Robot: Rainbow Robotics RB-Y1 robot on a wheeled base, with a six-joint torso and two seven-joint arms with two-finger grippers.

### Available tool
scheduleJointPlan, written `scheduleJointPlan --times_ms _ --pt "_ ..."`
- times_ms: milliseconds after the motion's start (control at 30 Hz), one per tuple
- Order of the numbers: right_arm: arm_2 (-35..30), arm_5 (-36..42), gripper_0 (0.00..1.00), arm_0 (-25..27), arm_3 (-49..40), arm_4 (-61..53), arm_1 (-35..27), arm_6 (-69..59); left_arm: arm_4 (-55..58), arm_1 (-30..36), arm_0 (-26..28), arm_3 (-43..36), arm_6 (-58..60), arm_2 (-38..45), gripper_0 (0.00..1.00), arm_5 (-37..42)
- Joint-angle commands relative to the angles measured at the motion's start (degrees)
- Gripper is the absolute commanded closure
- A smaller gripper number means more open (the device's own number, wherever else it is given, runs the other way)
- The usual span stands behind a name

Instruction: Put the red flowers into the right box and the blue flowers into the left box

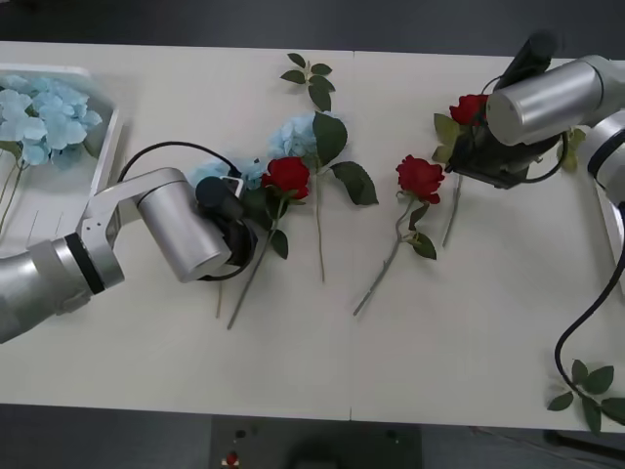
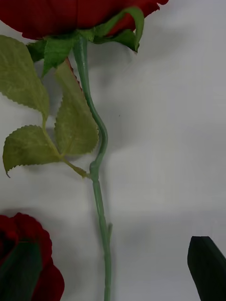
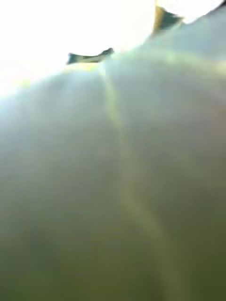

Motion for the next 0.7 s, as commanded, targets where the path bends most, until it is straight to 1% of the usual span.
scheduleJointPlan --times_ms 33,267,433,600,667,700 --pt "-0.8 -2.9 0.1 -1.2 3.0 2.3 1.9 2.9 -0.6 0.0 -1.6 0.6 1.1 0.4 1.0 -0.2" --pt "-0.8 -6.2 0.1 -0.6 5.2 2.4 2.9 3.3 -0.7 0.0 -1.5 0.6 1.0 0.4 1.0 -0.2" --pt "-0.7 -11.5 0.1 2.2 4.8 3.9 3.9 3.6 -0.5 0.3 -1.5 0.6 0.5 0.5 1.0 -0.2" --pt "-0.7 -11.8 0.1 2.9 5.0 5.1 4.4 3.2 5.5 4.1 -2.4 -0.8 -5.5 1.6 1.0 0.4" --pt "-0.7 -11.8 0.1 3.0 5.2 5.6 4.6 3.2 7.6 6.2 -2.4 -2.6 -7.7 2.9 1.0 2.5" --pt "-0.7 -11.9 0.19 3.0 5.5 5.7 4.7 3.2 8.6 7.4 -2.4 -3.9 -8.8 3.9 1.0 5.0"
